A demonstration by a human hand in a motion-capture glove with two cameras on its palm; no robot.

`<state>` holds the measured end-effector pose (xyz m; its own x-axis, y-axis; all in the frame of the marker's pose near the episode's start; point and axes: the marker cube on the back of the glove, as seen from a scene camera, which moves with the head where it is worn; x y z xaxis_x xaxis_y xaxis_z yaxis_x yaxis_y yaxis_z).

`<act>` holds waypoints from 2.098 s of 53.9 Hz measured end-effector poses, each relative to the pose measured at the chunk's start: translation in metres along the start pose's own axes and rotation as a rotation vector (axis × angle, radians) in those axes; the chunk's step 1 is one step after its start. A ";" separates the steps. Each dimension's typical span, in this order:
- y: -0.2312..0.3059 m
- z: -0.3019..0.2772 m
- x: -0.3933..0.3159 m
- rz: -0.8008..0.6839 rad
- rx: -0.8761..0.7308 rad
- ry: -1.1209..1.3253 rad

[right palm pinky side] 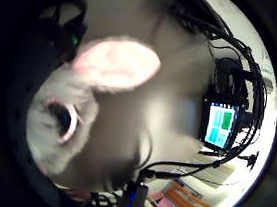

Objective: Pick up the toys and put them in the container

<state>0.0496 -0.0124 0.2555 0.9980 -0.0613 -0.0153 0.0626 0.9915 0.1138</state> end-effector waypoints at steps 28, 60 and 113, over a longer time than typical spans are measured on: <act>-0.009 -0.059 -0.029 0.046 -0.510 0.027; -0.044 -0.379 -0.212 -0.222 0.094 0.139; -0.058 -0.291 -0.488 -0.527 -0.148 0.338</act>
<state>-0.4435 -0.0063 -0.0326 0.7747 -0.5286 -0.3469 0.5176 0.8453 -0.1321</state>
